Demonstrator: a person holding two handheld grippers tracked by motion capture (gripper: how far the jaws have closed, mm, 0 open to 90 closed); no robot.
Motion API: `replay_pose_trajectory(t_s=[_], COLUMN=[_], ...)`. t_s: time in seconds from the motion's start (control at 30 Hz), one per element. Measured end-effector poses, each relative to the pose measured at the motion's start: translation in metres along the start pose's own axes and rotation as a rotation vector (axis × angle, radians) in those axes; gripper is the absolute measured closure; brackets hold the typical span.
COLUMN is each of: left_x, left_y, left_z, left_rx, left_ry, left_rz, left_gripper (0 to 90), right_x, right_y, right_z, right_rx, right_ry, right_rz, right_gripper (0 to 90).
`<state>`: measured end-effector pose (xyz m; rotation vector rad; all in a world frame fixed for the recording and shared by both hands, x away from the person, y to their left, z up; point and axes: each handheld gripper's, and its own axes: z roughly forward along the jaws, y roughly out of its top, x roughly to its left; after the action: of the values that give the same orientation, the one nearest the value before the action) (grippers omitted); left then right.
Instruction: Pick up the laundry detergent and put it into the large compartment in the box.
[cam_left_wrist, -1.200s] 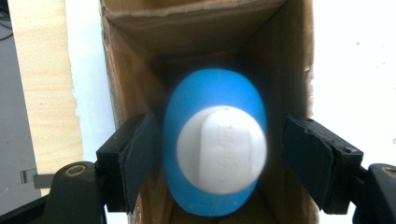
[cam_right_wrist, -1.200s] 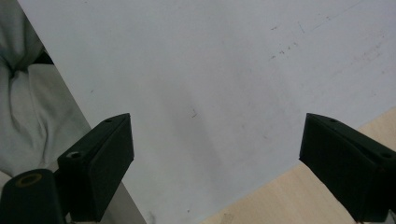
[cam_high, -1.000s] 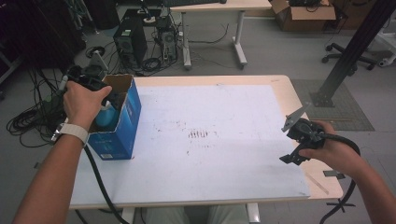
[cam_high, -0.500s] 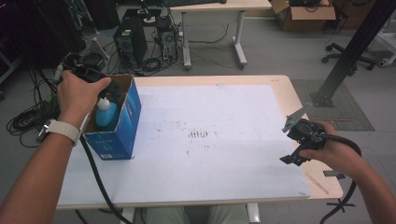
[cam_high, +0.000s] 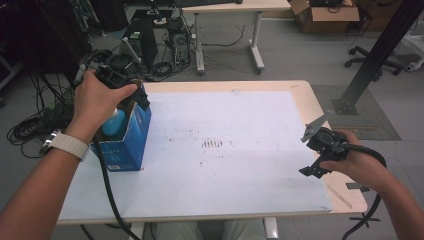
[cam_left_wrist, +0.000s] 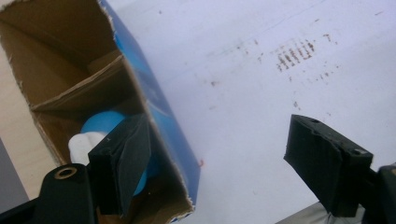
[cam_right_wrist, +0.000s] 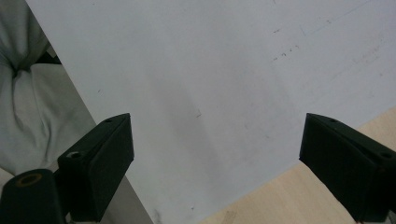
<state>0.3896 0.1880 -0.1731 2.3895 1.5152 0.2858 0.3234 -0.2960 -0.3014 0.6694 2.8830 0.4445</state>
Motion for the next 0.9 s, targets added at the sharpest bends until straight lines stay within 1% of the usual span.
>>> replay_pose_trajectory(t_s=[0.13,0.17,0.23,0.27,0.37,0.47,0.57,0.7,0.9], left_x=[-0.014,-0.018,-0.024,-0.028,-0.036,-0.044,-0.05,-0.055,-0.059], left_y=[0.001,0.001,0.002,0.002,0.002,0.002,0.002,0.003,0.002], left_z=[-0.006,-0.007,-0.007,-0.007,-0.007,-0.005,-0.003,-0.001,-0.001], left_rx=[-0.01,-0.008,-0.008,-0.002,-0.004,-0.002,0.001,0.011,0.008], left_ry=[-0.017,-0.023,-0.031,-0.038,-0.052,-0.072,-0.083,-0.094,-0.102], left_rz=[0.062,0.08,0.104,0.126,0.157,0.18,0.198,0.204,0.218], left_gripper=[22.2,22.1,21.5,20.6,18.7,17.8,15.8,7.3,7.1], right_x=[0.0,0.0,0.0,0.0,0.001,0.001,0.002,0.002,0.002], right_y=[-0.001,-0.001,-0.001,-0.001,0.0,0.0,0.001,0.001,0.0], right_z=[-0.001,-0.001,-0.001,-0.001,-0.001,0.0,0.0,-0.001,-0.002], right_rx=[0.001,0.002,0.002,0.002,0.003,0.001,0.0,0.0,0.0], right_ry=[-0.003,-0.003,-0.003,-0.003,-0.003,-0.003,-0.003,-0.003,-0.006], right_rz=[-0.001,0.0,0.001,0.002,0.001,0.0,0.001,-0.002,0.004], right_gripper=[9.9,9.9,9.9,9.9,10.0,9.9,9.9,9.9,10.0])
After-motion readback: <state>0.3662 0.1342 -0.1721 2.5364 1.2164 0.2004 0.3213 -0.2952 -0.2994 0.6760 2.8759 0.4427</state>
